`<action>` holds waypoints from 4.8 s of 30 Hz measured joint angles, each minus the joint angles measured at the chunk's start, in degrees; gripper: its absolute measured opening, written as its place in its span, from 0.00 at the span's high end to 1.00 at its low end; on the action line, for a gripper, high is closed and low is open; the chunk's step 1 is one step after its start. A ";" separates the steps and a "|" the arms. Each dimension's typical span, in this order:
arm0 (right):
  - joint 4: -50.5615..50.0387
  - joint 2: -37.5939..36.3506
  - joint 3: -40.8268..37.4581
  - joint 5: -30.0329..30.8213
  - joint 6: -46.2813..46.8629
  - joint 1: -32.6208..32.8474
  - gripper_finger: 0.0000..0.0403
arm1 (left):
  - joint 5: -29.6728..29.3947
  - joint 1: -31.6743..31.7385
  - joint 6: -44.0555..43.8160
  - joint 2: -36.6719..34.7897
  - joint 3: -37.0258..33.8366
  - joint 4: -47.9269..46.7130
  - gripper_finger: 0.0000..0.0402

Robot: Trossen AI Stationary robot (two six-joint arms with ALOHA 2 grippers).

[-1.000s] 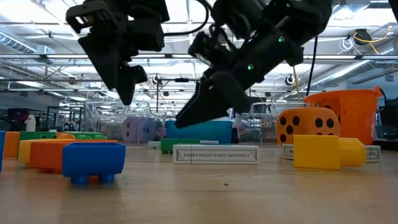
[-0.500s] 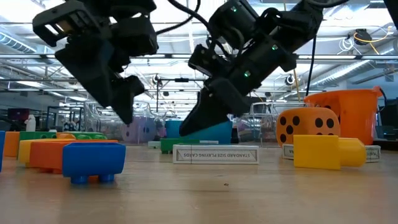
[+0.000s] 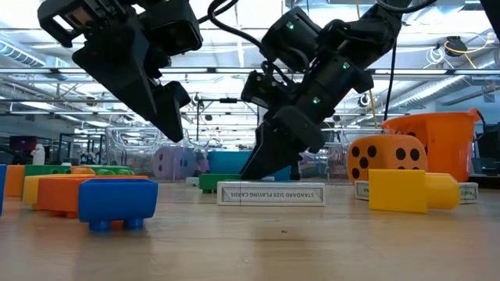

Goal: Pick & Place Toys
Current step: Put the green game piece into the blue bin

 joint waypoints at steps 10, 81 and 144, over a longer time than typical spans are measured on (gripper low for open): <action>0.50 0.00 0.00 0.15 0.07 -0.11 0.48 | -0.78 0.00 -2.00 0.00 0.00 0.15 0.31; 16.89 -3.28 -0.06 -27.12 25.21 -13.54 0.66 | -68.07 -15.53 -1.52 0.00 23.35 -51.49 0.31; 64.18 -3.21 0.00 -49.58 68.62 -21.66 0.65 | -98.49 -8.97 71.71 6.47 23.02 -22.26 0.31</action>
